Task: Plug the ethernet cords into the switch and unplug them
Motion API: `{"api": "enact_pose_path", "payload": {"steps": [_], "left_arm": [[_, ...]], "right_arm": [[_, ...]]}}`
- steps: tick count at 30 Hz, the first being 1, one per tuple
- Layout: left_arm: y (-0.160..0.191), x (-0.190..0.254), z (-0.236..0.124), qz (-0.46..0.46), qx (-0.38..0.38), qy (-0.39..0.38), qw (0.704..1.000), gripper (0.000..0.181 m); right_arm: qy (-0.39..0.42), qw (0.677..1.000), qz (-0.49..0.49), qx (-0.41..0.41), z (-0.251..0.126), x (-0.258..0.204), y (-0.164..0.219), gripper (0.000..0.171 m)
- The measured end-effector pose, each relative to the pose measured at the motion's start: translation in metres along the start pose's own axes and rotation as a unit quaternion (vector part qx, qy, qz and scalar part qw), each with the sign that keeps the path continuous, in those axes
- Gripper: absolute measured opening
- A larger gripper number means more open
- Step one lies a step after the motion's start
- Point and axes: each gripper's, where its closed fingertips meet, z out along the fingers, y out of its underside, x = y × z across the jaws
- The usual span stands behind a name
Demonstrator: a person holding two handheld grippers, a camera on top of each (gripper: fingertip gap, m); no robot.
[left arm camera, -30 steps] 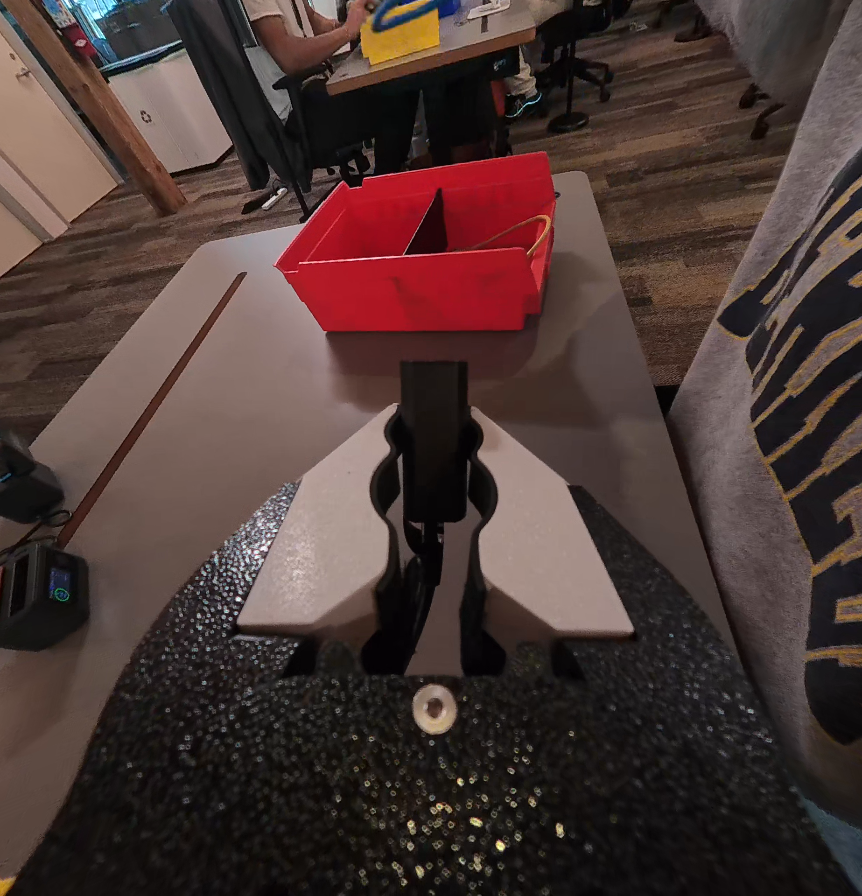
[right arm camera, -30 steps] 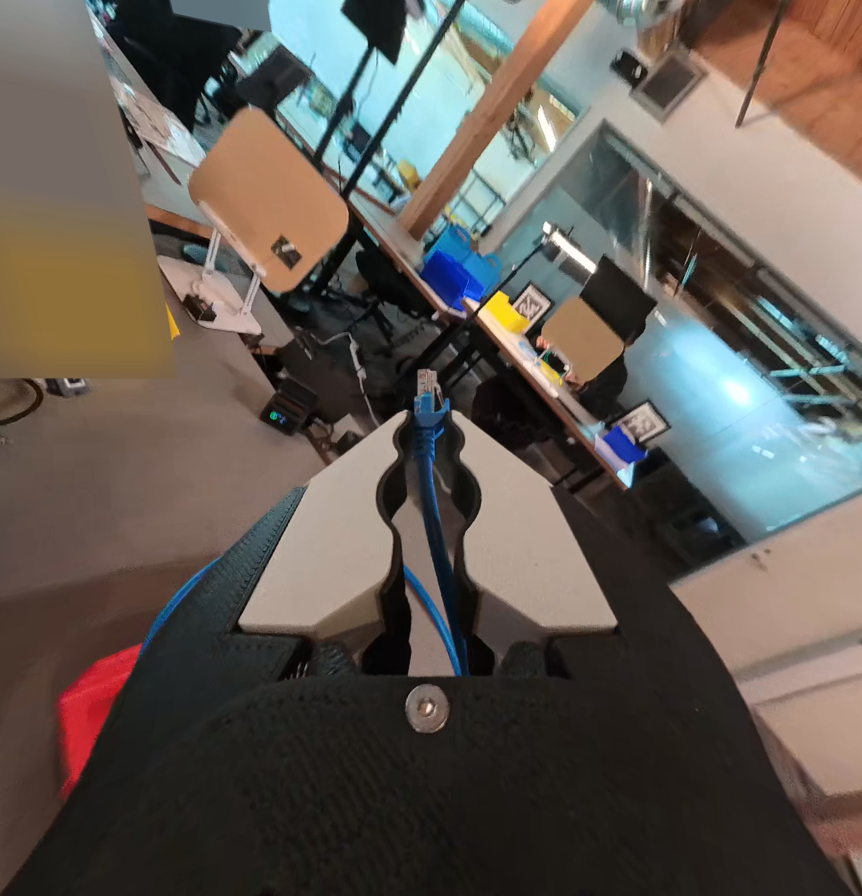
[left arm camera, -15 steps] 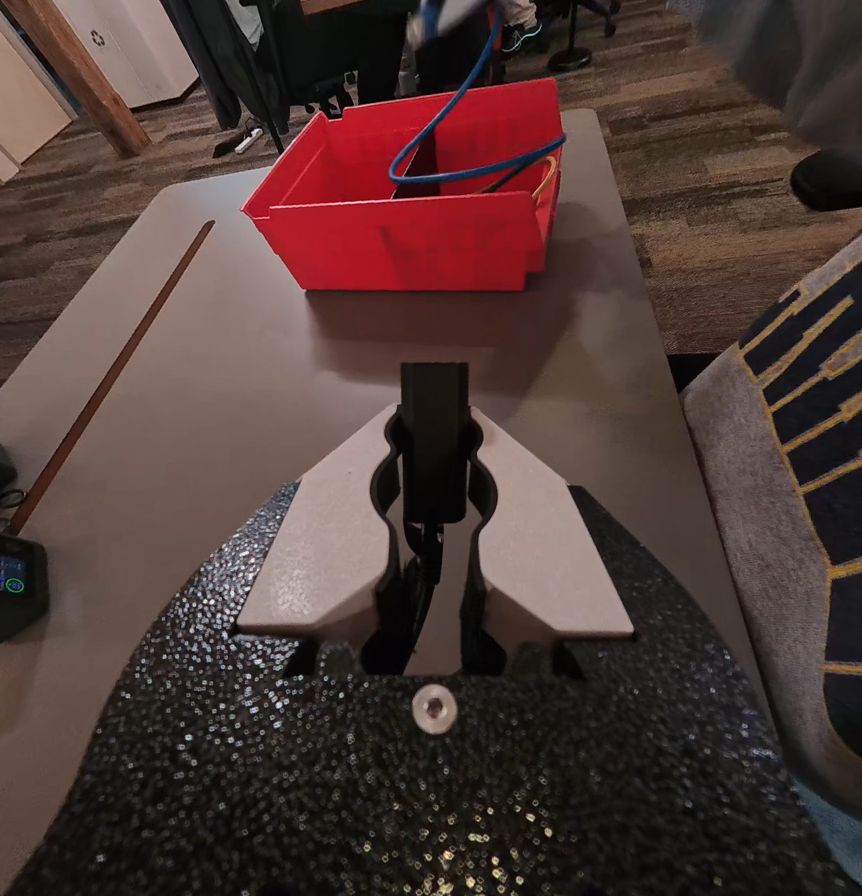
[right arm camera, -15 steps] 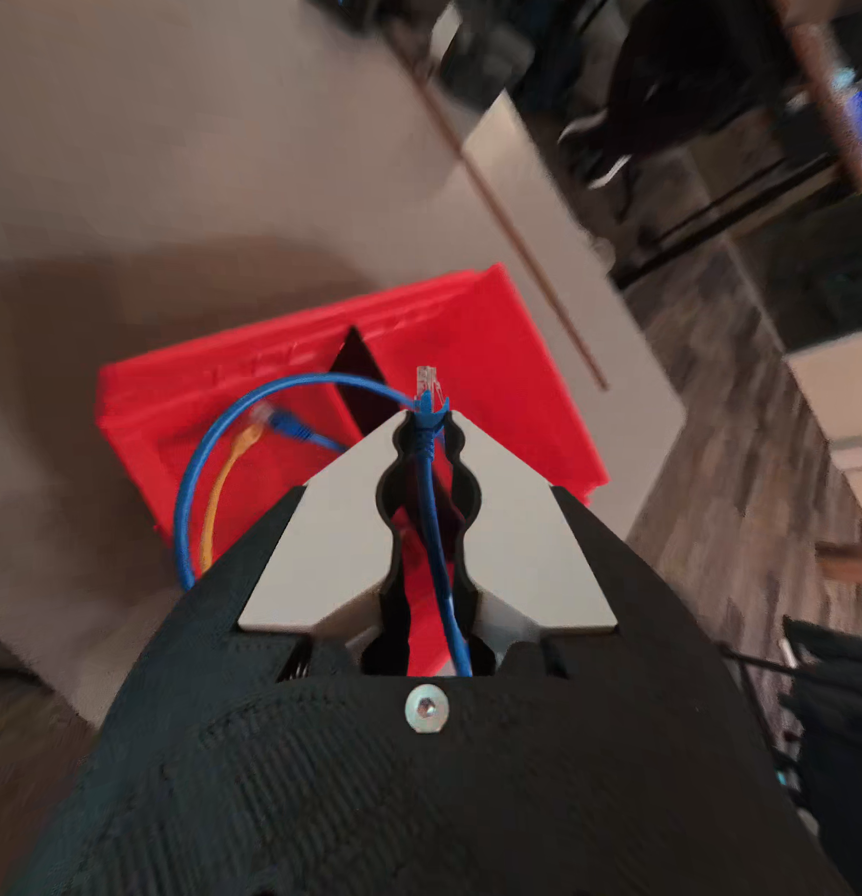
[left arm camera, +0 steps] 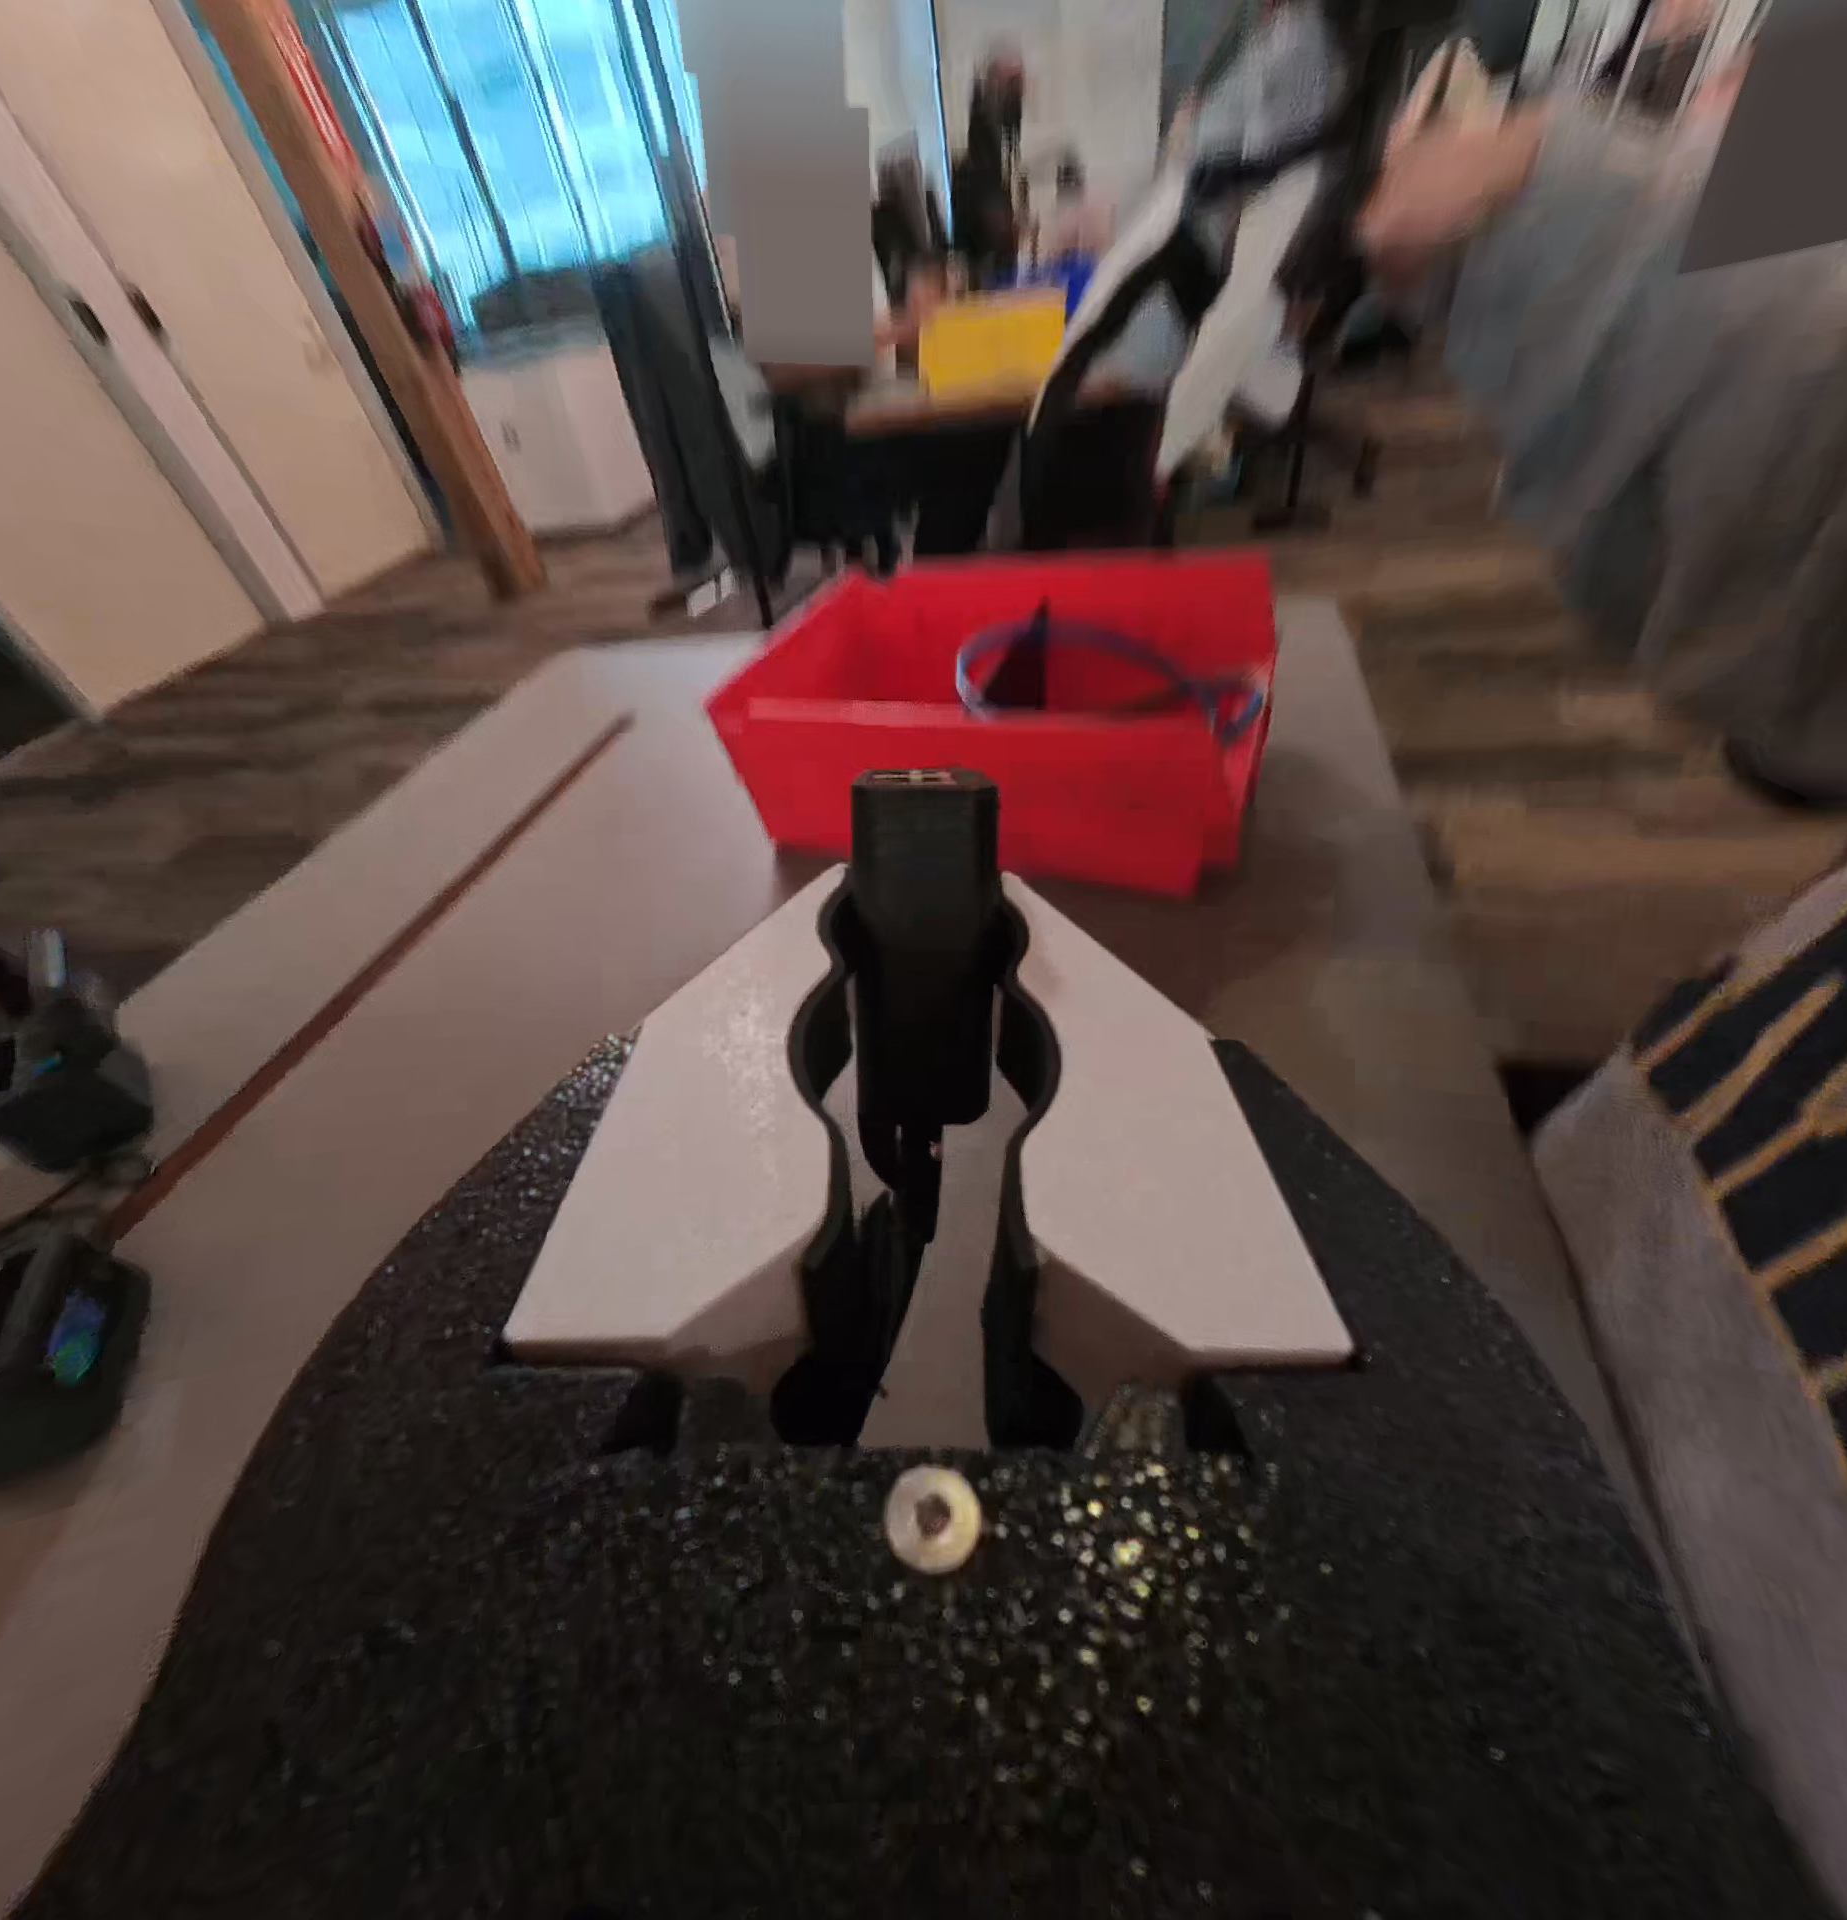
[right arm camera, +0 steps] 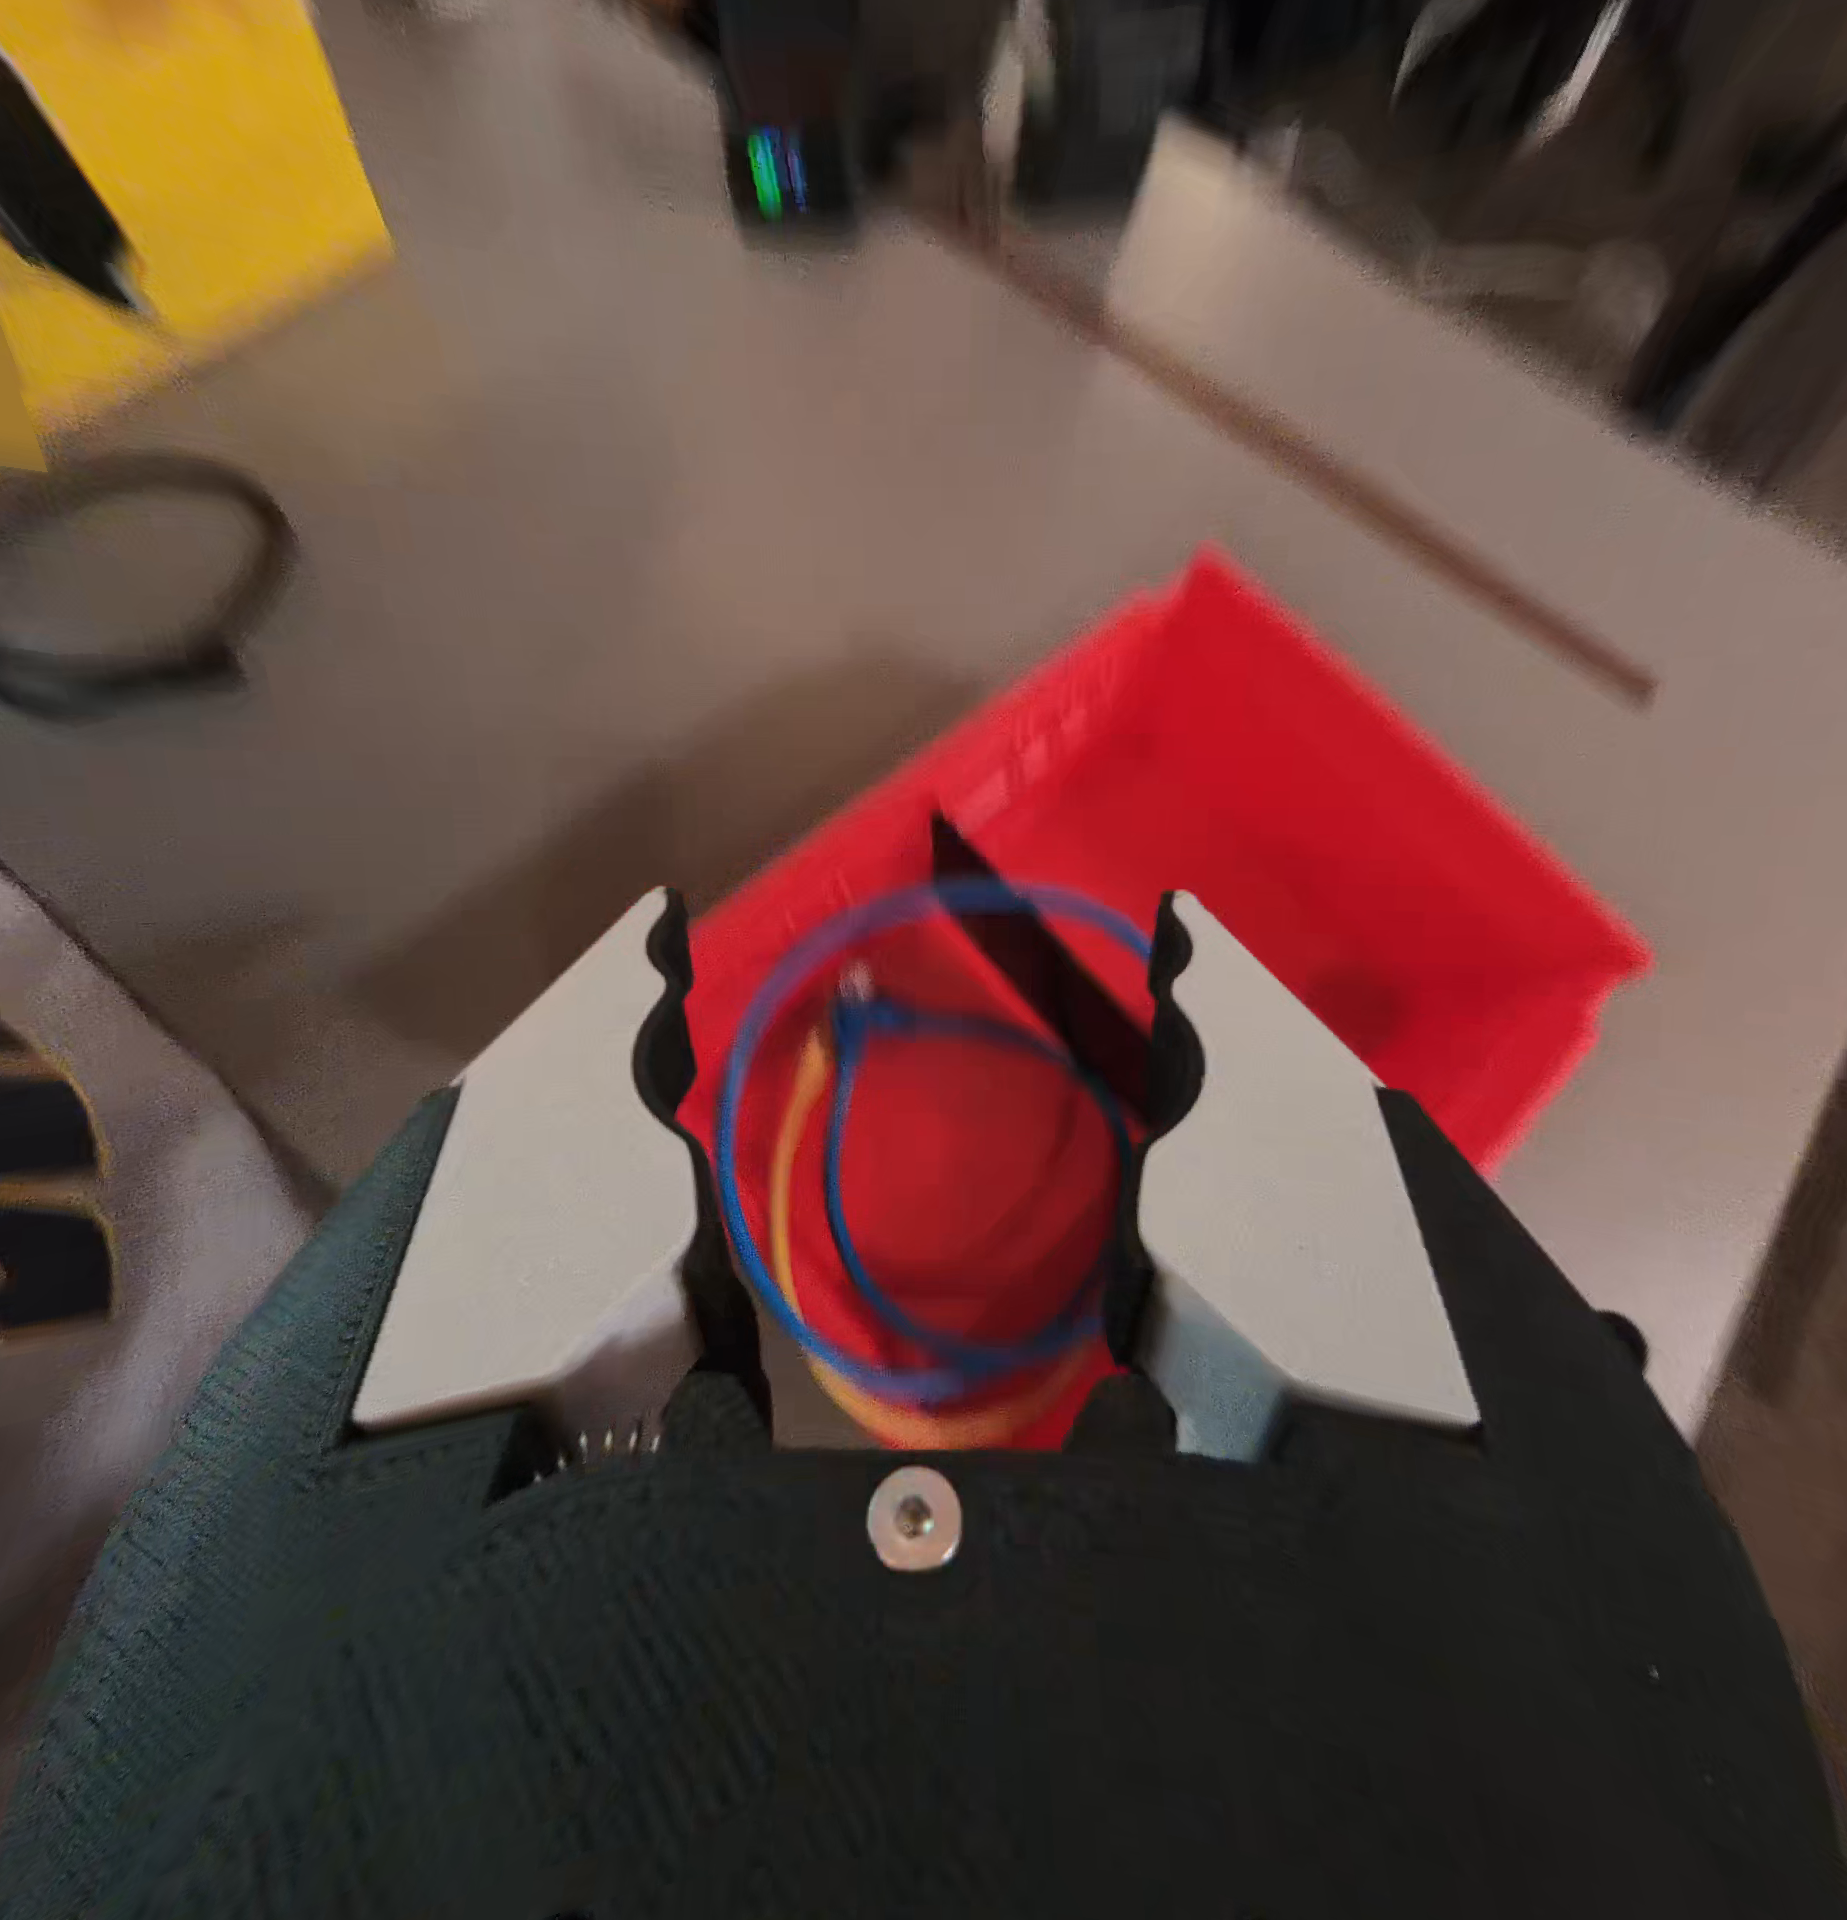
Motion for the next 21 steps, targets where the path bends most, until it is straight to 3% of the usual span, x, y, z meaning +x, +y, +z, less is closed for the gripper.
{"api": "enact_pose_path", "payload": {"steps": [3, 6, 9, 14, 16, 19, 21], "left_arm": [[-0.048, -0.001, -0.003, -0.08, 0.161, 0.042, 0.983, 0.021], [-0.086, 0.002, -0.015, -0.151, 0.31, 0.123, 0.931, 0.02], [-0.104, 0.005, -0.023, -0.194, 0.396, 0.186, 0.878, 0.021], [-0.099, 0.017, -0.004, -0.189, 0.384, 0.19, 0.883, 0.021], [-0.098, 0.021, -0.003, -0.191, 0.384, 0.196, 0.882, 0.02], [-0.089, 0.021, 0.002, -0.217, 0.347, 0.202, 0.89, 0.021], [-0.074, 0.024, 0.01, -0.212, 0.279, 0.2, 0.915, 0.023]], "right_arm": [[-0.05, 0.988, -0.021, 0.145, 0.013, -0.058, -0.065, 0.078], [-0.152, 0.959, -0.022, 0.237, 0.037, -0.132, -0.103, 0.068], [-0.23, 0.925, 0.003, 0.303, 0.06, -0.183, -0.128, 0.06], [-0.323, 0.877, 0.054, 0.352, 0.075, -0.223, -0.149, 0.044], [-0.342, 0.862, 0.056, 0.369, 0.073, -0.226, -0.151, 0.03], [-0.335, 0.874, 0.039, 0.349, 0.079, -0.221, -0.143, 0.022], [-0.304, 0.9, -0.008, 0.313, 0.086, -0.216, -0.131, 0.021]]}}
